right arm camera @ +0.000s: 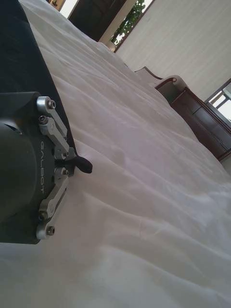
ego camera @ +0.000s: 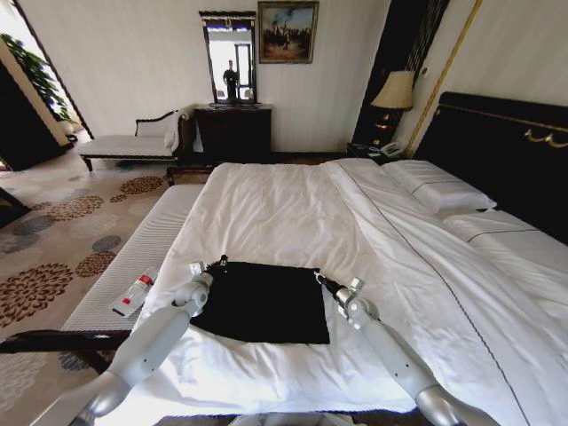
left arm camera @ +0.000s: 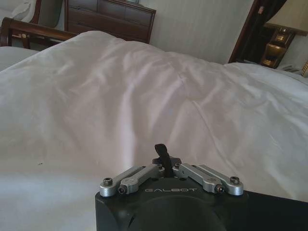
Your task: Fold the clothes on the bed.
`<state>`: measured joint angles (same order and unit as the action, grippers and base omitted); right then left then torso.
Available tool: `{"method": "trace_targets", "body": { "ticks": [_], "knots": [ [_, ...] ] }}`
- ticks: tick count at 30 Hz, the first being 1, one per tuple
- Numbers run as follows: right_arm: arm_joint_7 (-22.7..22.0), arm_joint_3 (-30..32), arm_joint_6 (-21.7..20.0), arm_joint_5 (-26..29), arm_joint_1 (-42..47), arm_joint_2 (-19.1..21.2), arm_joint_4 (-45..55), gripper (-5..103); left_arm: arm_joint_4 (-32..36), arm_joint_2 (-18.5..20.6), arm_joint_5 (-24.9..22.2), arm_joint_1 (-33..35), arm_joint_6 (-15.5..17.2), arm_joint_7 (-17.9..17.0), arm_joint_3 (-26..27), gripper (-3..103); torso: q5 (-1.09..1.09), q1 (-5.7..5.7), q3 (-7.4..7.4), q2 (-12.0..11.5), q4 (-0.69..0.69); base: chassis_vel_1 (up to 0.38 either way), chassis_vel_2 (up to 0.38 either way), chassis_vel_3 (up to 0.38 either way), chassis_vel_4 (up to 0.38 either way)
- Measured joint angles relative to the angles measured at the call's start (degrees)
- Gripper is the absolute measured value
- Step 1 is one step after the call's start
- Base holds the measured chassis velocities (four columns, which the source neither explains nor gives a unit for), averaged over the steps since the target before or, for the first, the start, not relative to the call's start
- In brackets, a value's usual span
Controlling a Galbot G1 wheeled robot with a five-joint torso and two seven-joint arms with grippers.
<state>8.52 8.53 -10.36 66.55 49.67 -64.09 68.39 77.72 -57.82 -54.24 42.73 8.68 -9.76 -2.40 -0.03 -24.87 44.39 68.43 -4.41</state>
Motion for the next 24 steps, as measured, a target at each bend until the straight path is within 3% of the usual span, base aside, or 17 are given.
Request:
{"method": "trace_targets", "body": {
  "ticks": [13, 24],
  "knots": [
    [-1.80, 0.34, -0.01, 0.69, 1.33, 1.84, 5.19, 1, 2.44, 0.32, -0.27, 1.12, -0.54, -0.31, 0.82, 1, 0.00, 0.00, 0.00, 0.00, 0.00, 0.000, 0.000, 0.000, 0.000],
    [-7.84, 2.16, 0.36, 3.61, 2.39, 6.43, 18.19, 1, 13.23, 3.90, -3.38, 4.81, -2.82, -1.66, 5.42, 1, 0.00, 0.00, 0.00, 0.00, 0.00, 0.000, 0.000, 0.000, 0.000]
  ]
}}
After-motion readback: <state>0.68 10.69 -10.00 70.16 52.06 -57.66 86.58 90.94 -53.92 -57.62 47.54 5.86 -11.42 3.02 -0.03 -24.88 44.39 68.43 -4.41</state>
